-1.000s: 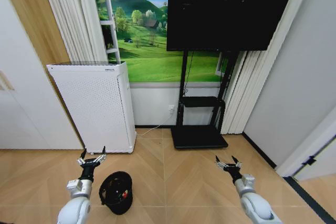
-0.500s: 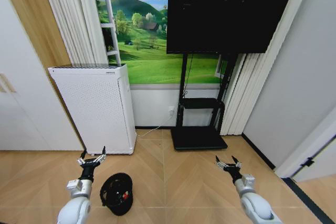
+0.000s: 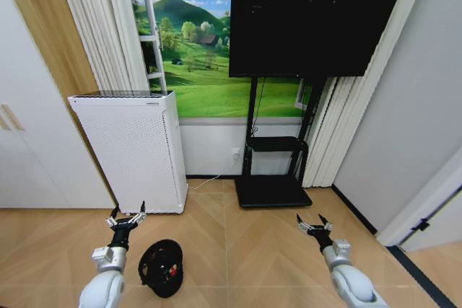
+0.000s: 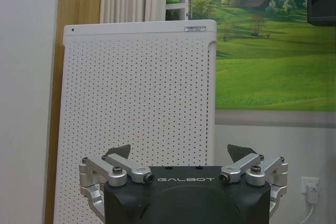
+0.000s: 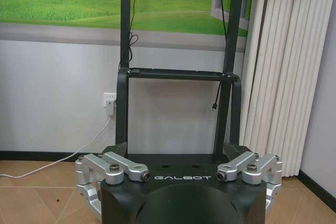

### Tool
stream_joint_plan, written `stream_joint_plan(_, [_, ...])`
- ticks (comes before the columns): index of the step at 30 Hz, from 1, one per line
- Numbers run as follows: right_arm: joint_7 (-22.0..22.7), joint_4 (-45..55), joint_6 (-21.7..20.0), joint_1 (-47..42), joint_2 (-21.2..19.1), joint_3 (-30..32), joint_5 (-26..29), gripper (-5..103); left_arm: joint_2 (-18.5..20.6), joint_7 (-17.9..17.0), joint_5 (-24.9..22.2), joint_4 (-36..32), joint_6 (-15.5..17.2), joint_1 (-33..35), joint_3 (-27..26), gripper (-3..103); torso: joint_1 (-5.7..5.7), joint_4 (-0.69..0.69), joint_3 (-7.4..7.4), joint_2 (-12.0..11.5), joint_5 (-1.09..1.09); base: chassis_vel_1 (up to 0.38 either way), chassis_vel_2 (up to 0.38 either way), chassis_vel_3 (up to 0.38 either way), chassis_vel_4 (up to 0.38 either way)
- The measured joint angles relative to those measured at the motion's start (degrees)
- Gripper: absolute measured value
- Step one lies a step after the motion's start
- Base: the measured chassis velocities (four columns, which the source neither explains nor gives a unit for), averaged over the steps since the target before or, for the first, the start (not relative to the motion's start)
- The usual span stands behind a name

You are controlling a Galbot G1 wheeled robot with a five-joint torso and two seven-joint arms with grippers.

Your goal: Pick up the trash bin and place the garbage on the floor into it.

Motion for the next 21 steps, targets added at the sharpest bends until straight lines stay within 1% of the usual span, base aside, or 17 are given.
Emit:
stream_joint_plan(6, [0.00,0.00,0.00,0.00,0.00,0.00,0.00,100,0.00,0.00,0.00,0.00,0.00,0.00,0.00,100,-0.01,0.00,-0.06,-0.12,0.00,0.018,-0.011,-0.010,0.011])
stream_joint_plan(10, [0.00,0.00,0.00,0.00,0.00,0.00,0.00,100,0.00,0.00,0.00,0.00,0.00,0.00,0.00,100,-0.05,0.00,-0.13,-0.23,0.00,0.089,-0.073,-0.102,0.084])
stream_joint_plan(13, [0.00,0.00,0.00,0.00,0.00,0.00,0.00,100,0.00,0.00,0.00,0.00,0.00,0.00,0.00,100,-0.11,-0.01,-0.19,-0.29,0.02,0.144,-0.165,-0.156,0.142])
stream_joint_plan(15, [0.00,0.00,0.00,0.00,0.00,0.00,0.00,100,0.00,0.00,0.00,0.00,0.00,0.00,0.00,100,-0.12,0.00,-0.20,-0.32,-0.02,0.190,-0.211,-0.198,0.187])
stream_joint_plan(16, [0.00,0.00,0.00,0.00,0.00,0.00,0.00,100,0.00,0.00,0.00,0.00,0.00,0.00,-0.01,100,-0.16,0.00,-0.24,-0.37,0.04,0.228,-0.209,-0.206,0.227])
stream_joint_plan(18, [0.00,0.00,0.00,0.00,0.00,0.00,0.00,100,0.00,0.01,0.00,-0.01,0.00,0.00,-0.01,100,-0.16,0.00,-0.25,-0.39,0.03,0.227,-0.222,-0.206,0.259])
stream_joint_plan(19, [0.00,0.00,0.00,0.00,0.00,0.00,0.00,100,0.00,0.00,0.00,0.00,0.00,0.00,0.00,100,-0.16,0.01,-0.26,-0.41,-0.04,0.227,-0.250,-0.245,0.259])
stream_joint_plan(21, [0.00,0.00,0.00,0.00,0.00,0.00,0.00,100,0.00,0.01,0.00,0.00,0.00,0.00,0.00,100,-0.16,0.00,-0.27,-0.44,-0.02,0.237,-0.250,-0.241,0.241])
